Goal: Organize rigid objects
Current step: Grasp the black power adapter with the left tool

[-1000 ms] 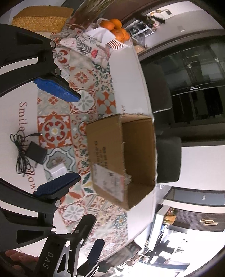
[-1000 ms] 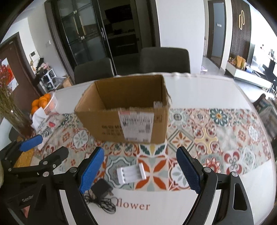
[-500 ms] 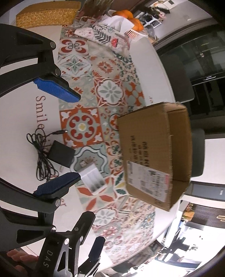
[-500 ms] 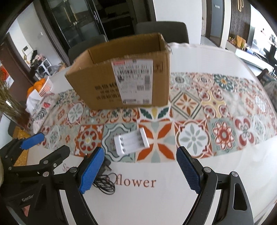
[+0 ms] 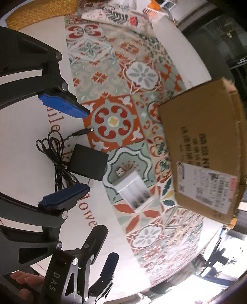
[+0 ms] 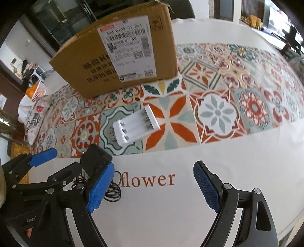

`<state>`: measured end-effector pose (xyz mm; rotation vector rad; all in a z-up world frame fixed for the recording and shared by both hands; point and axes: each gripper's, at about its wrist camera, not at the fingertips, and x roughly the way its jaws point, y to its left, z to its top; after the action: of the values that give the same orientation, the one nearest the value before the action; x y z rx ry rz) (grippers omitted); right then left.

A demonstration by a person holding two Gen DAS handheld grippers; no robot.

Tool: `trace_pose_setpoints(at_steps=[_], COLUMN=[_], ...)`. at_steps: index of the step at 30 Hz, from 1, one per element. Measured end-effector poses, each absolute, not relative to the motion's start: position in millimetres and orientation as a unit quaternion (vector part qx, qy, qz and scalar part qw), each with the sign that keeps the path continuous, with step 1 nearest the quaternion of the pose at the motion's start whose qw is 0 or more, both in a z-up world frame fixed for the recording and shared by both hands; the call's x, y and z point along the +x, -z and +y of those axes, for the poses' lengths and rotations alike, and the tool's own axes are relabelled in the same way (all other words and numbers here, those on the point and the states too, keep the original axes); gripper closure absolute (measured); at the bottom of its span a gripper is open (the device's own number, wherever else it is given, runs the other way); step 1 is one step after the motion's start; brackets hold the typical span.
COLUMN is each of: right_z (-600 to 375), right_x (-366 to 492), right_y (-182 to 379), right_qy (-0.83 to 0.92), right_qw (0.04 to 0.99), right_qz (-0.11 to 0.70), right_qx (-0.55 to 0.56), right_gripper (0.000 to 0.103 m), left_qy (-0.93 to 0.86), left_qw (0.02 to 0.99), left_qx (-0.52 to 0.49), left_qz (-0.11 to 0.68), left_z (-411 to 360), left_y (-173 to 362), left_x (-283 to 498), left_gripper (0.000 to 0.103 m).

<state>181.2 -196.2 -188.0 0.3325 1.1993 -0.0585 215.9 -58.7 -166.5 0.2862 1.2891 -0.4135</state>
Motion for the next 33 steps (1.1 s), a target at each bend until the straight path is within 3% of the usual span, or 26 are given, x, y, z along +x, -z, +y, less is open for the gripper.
trace_pose_setpoints(at_steps=[18,33], right_z=[-197.3,-203.7], right_x=[181.4,182.2], right_y=[218.7,226.9], right_qy=[0.048,0.050], right_qw=[0.788,0.783], right_qz=[0.590,0.595], right_qx=[0.171,0.171], right_gripper=[0.018,0.018], left_qy=[0.234,0.230], left_qw=[0.709,0.730], left_qx=[0.147,0.131], left_qz=[0.649,0.630], left_z=[-77.2,-98.2], left_y=[217.3,231.4], left_x=[230.4,226.1], left_gripper=[0.057,0.061])
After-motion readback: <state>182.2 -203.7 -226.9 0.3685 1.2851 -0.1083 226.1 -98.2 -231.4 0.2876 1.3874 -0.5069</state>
